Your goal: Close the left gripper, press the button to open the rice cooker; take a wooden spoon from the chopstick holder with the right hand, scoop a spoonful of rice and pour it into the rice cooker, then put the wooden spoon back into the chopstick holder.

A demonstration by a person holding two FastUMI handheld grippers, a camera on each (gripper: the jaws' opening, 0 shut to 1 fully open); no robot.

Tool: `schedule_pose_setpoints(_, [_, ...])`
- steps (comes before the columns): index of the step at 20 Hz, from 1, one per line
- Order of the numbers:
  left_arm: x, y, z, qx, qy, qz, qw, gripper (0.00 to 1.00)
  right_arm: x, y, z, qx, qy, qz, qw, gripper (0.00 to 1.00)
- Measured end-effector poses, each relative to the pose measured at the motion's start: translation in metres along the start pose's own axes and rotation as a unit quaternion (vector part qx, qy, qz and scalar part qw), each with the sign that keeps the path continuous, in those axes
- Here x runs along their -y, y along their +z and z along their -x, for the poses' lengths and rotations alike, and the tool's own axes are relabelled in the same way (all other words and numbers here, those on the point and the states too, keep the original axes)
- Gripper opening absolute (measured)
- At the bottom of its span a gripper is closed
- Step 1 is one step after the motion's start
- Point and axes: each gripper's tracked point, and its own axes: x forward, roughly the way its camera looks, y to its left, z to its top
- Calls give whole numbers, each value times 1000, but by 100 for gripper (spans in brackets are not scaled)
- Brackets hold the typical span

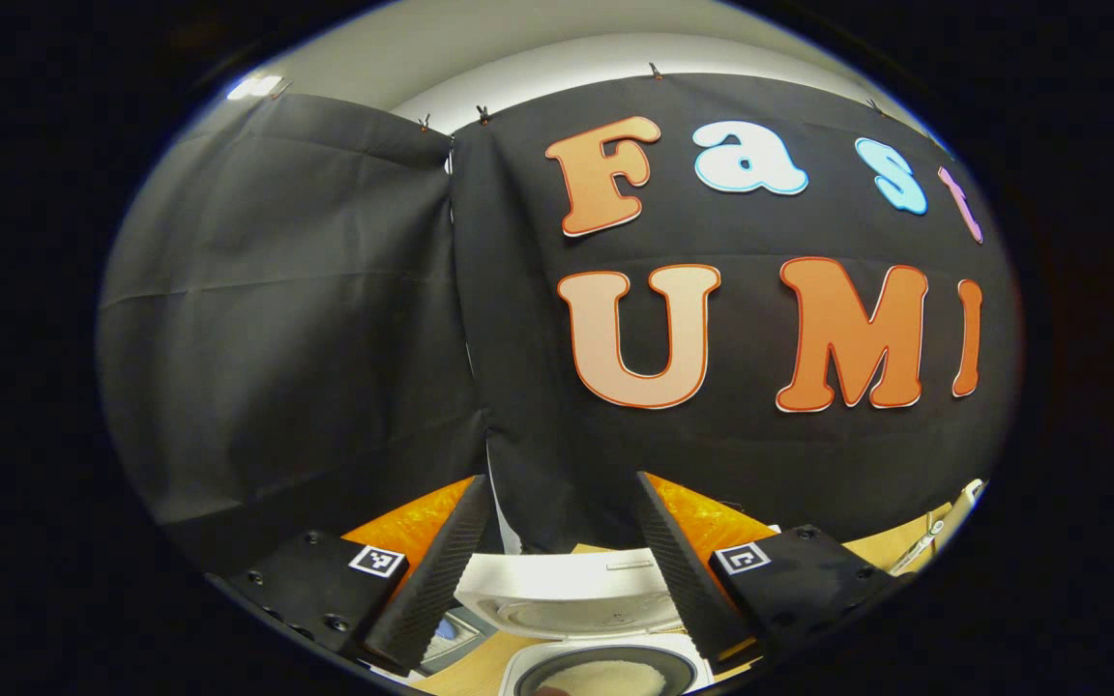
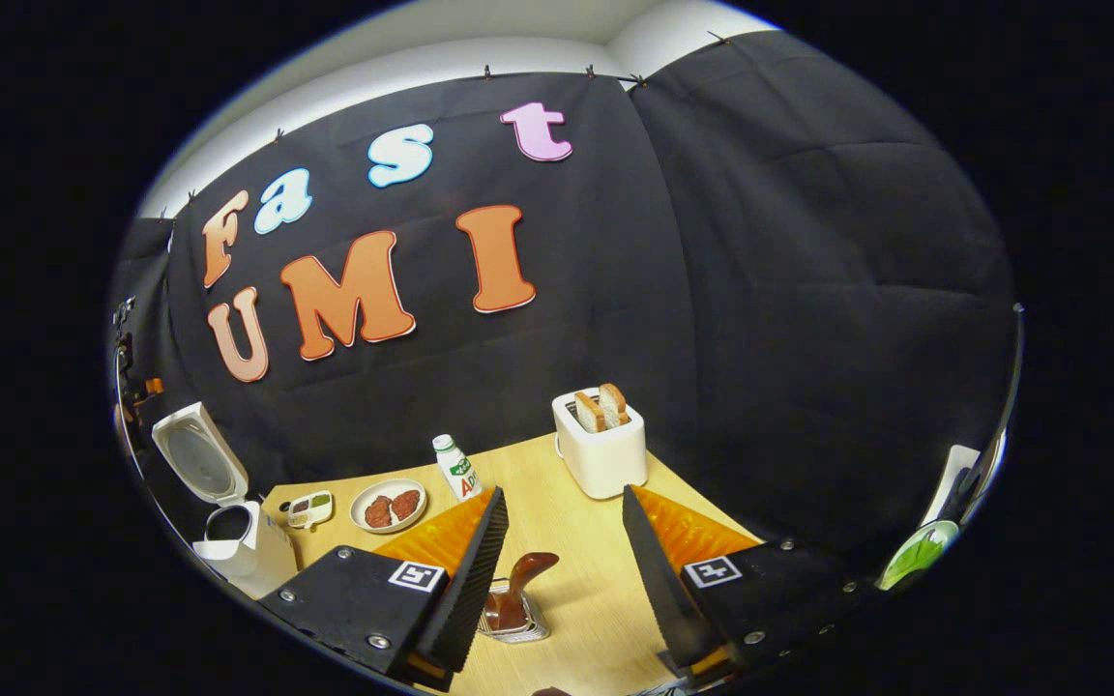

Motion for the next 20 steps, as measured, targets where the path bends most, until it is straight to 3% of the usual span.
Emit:
schedule_pose_setpoints(4, [9,-30,-28,-61,-11,50,997,99,3,1,14,0,-8,1,1000,76])
schedule_pose_setpoints(7, [20,-59,-31,-118,-17,42,992,99,2,0,19,1,-8,4,1000,76])
schedule_pose_setpoints(12, [22,-66,-20,-150,-22,20,988,100,-16,10,19,7,15,-3,1000,76])
schedule_pose_setpoints(20, [32,-109,72,-246,-68,30,966,100,-62,9,4,5,86,7,996,77])
